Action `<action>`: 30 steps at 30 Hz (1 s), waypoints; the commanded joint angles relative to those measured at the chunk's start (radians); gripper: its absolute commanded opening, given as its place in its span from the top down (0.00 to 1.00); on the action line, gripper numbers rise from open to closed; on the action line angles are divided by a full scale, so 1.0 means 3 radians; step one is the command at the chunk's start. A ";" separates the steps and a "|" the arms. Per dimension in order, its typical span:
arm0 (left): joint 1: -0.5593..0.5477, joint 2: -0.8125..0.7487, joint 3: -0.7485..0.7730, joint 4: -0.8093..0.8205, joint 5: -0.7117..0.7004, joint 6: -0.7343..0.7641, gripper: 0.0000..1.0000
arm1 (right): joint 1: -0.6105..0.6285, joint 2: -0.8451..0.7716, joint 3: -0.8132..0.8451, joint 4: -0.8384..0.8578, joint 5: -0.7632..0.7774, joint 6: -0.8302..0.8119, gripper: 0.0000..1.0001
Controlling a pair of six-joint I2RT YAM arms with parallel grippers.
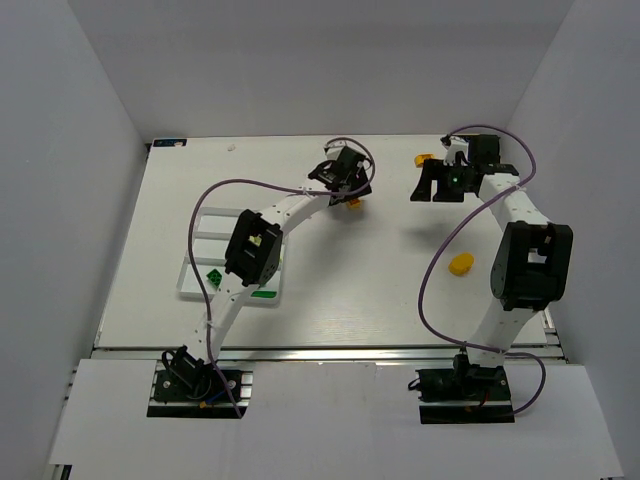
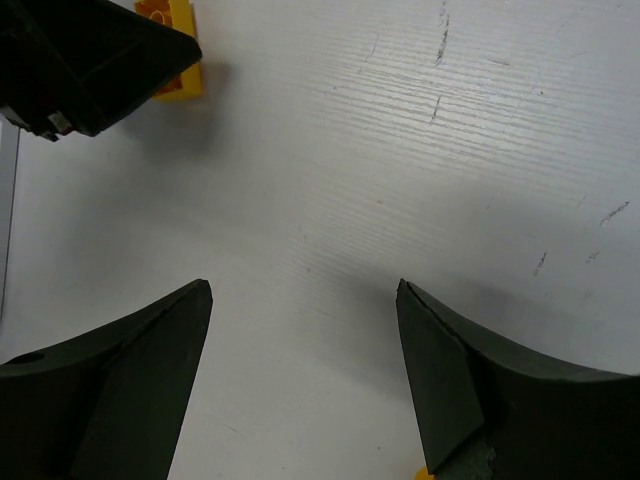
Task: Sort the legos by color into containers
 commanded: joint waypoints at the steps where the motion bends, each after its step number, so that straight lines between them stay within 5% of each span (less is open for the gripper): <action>1: -0.0056 0.0030 0.0101 0.0068 -0.0032 -0.0055 0.18 | -0.0030 -0.0163 -0.0035 0.0074 -0.0154 0.0008 0.21; 9: -0.0086 0.0117 0.0117 -0.0096 -0.0277 -0.0050 0.24 | -0.0076 -0.0204 -0.0097 0.0130 -0.0282 0.0084 0.21; 19: -0.0086 0.0199 0.0045 -0.0444 -0.0492 0.0021 0.51 | -0.0092 -0.0265 -0.0173 0.0146 -0.0379 0.0084 0.22; 25: -0.0086 -0.0092 -0.0337 -0.0393 -0.0533 0.0200 0.66 | -0.0082 -0.0296 -0.0214 0.0115 -0.0430 0.0023 0.23; 30: 0.0026 -0.0837 -0.0951 0.0077 -0.0140 0.0537 0.76 | -0.0071 -0.0337 -0.0245 0.0090 -0.0430 -0.0069 0.24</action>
